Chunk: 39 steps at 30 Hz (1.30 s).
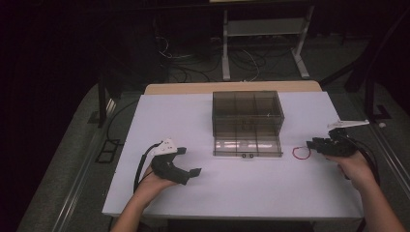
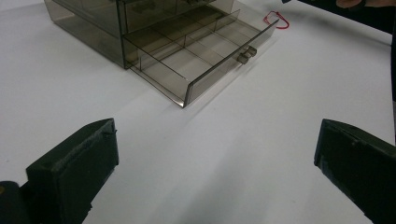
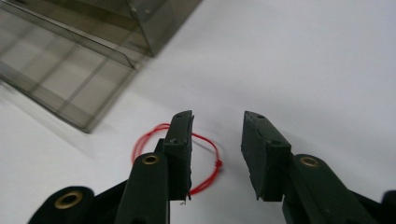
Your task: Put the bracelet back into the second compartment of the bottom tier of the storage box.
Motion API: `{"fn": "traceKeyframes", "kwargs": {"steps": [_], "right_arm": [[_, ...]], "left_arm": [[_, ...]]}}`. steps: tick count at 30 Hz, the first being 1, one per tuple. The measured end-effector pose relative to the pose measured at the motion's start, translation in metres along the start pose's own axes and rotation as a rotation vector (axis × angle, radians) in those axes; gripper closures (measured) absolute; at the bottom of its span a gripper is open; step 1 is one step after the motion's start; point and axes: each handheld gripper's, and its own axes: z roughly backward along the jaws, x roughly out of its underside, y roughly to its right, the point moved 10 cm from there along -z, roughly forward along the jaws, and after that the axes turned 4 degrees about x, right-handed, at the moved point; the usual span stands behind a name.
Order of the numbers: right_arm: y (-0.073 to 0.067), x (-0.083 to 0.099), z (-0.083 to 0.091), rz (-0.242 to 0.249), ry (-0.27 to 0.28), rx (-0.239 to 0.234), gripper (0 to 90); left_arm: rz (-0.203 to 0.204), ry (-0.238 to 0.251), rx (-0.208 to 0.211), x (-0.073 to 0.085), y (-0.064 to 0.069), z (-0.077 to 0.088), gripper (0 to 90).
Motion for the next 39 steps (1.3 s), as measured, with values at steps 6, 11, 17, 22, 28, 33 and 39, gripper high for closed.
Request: {"fn": "traceKeyframes", "kwargs": {"steps": [6,11,17,22,28,33,39], "right_arm": [[0.003,0.008,-0.007,-0.007,-0.036,-0.016,70.1],[0.001,0.010,-0.011,-0.008,-0.059,-0.036,74.9],[0.001,0.013,-0.015,0.000,-0.083,-0.038,77.1],[0.001,0.015,-0.016,0.002,-0.096,-0.041,79.2],[0.001,0.017,-0.017,0.005,-0.109,-0.033,86.3],[0.001,0.017,-0.017,0.006,-0.112,-0.030,86.8],[0.000,0.012,-0.013,-0.006,-0.081,-0.051,87.0]], "left_arm": [[-0.001,-0.001,0.001,0.000,0.000,0.000,0.0],[0.000,-0.002,0.002,0.000,0.000,0.000,0.0],[-0.001,-0.005,0.003,0.001,0.000,0.000,0.0],[-0.002,-0.006,0.003,0.001,0.000,-0.001,0.0],[-0.002,-0.006,0.004,0.001,0.000,-0.001,0.0],[-0.001,-0.006,0.004,0.001,0.000,-0.001,0.0],[-0.001,-0.005,0.005,0.001,0.000,-0.001,0.0]]}}
